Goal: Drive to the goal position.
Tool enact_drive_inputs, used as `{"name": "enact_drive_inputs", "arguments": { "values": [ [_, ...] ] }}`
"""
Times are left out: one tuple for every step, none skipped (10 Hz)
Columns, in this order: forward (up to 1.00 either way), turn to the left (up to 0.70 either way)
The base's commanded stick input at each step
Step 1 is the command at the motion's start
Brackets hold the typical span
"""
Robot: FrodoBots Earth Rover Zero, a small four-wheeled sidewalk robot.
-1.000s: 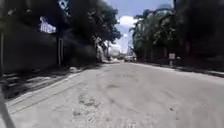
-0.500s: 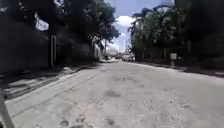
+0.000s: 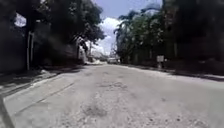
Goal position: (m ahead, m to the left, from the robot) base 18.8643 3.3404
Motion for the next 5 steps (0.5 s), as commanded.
{"name": "enact_drive_inputs", "arguments": {
  "values": [
    [1.0, 0.04],
    [1.0, -0.17],
    [1.0, -0.32],
    [1.0, 0.04],
    [1.0, 0.04]
  ]
}}
